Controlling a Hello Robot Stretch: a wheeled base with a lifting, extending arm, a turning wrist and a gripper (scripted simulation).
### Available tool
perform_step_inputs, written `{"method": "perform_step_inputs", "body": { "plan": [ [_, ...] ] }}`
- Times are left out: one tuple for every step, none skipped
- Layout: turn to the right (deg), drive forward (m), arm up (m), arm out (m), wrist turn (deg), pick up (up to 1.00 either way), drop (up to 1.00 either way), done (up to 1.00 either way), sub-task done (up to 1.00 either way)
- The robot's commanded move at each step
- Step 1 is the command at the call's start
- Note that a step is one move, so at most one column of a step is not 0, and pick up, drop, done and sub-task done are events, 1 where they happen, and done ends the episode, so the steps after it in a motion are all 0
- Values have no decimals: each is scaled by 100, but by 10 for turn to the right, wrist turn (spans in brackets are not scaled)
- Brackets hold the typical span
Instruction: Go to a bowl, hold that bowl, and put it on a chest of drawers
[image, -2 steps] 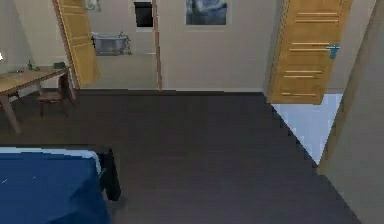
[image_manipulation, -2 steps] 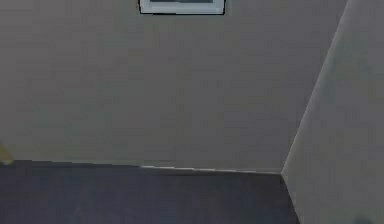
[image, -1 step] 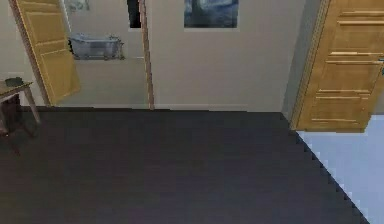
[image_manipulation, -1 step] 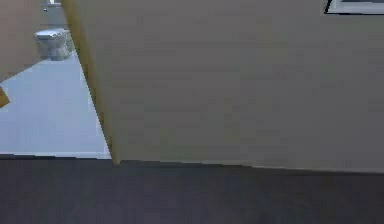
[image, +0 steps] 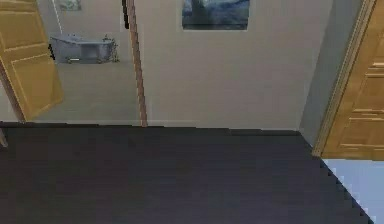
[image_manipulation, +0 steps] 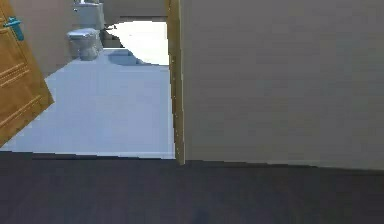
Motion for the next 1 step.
{"method": "perform_step_inputs", "body": {
  "plan": [
    [-420,0,0,0,0,0,0,0,0]
  ]
}}
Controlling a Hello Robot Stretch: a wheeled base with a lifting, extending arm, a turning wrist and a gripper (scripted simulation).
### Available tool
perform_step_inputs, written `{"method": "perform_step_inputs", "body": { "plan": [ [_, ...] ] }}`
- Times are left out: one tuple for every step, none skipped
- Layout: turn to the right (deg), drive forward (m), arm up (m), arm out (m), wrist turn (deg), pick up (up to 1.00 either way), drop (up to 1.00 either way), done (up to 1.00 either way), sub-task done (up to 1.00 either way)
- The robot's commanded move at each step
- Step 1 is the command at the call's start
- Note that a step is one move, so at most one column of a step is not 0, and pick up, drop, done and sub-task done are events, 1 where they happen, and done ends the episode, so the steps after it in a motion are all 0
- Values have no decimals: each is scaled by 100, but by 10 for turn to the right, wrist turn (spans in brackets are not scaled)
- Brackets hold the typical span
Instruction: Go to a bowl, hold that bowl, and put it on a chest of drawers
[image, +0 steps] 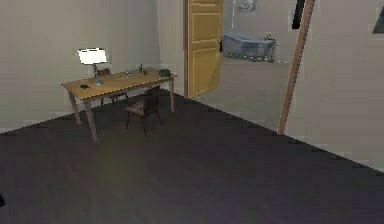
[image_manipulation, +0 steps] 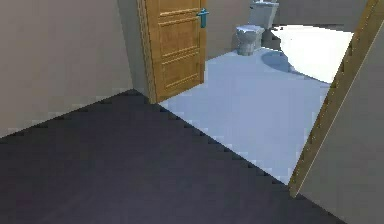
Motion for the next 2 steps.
{"method": "perform_step_inputs", "body": {
  "plan": [
    [0,45,0,0,0,0,0,0,0],
    [-90,0,0,0,0,0,0,0,0]
  ]
}}
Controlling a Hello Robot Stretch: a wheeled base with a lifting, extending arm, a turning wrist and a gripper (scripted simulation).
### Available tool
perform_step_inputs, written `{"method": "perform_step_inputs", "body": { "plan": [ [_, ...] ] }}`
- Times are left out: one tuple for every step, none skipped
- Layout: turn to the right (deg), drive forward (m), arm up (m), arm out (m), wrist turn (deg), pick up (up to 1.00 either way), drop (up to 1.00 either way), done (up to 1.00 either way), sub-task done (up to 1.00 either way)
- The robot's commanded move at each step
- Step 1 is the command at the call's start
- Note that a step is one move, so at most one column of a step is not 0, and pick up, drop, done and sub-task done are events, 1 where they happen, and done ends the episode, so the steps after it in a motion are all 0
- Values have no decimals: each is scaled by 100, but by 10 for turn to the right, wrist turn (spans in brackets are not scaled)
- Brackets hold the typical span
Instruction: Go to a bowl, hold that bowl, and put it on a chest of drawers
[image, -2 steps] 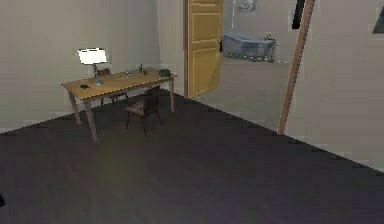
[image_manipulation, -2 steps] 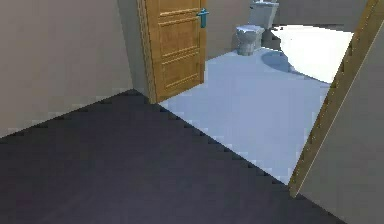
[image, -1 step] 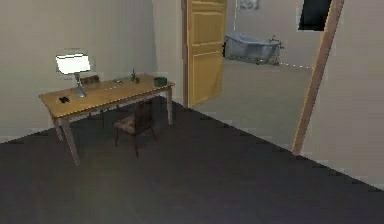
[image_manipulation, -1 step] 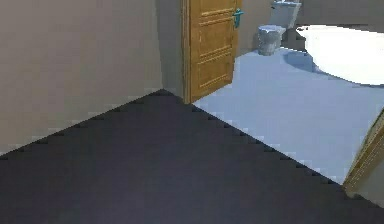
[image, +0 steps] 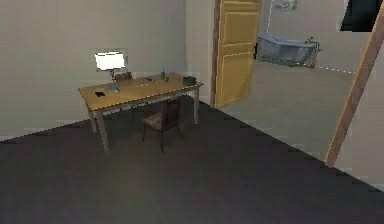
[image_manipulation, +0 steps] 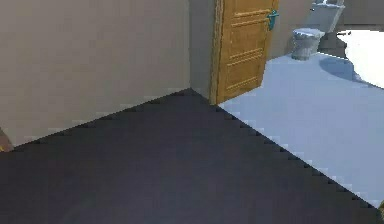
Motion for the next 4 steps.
{"method": "perform_step_inputs", "body": {
  "plan": [
    [0,100,0,0,0,0,0,0,0],
    [-30,0,0,0,0,0,0,0,0],
    [0,50,0,0,0,0,0,0,0],
    [-450,0,0,0,0,0,0,0,0]
  ]
}}
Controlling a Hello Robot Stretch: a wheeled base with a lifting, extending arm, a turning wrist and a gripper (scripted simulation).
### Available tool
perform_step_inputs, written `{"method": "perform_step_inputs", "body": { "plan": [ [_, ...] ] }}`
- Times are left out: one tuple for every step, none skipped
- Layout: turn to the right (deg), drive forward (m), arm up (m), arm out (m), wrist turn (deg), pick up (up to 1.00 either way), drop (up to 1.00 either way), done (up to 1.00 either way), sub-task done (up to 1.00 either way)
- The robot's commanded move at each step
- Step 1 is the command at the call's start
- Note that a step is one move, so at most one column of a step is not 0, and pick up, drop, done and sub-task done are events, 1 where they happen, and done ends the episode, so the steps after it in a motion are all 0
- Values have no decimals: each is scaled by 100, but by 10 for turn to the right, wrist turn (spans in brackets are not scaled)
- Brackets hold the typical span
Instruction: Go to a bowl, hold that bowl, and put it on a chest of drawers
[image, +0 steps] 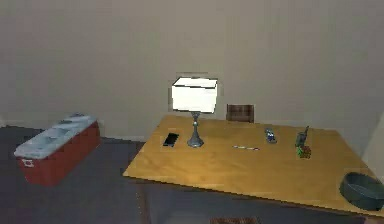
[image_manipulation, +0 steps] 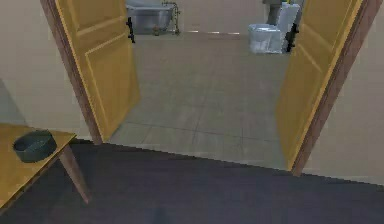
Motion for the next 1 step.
{"method": "perform_step_inputs", "body": {
  "plan": [
    [-390,0,0,0,0,0,0,0,0]
  ]
}}
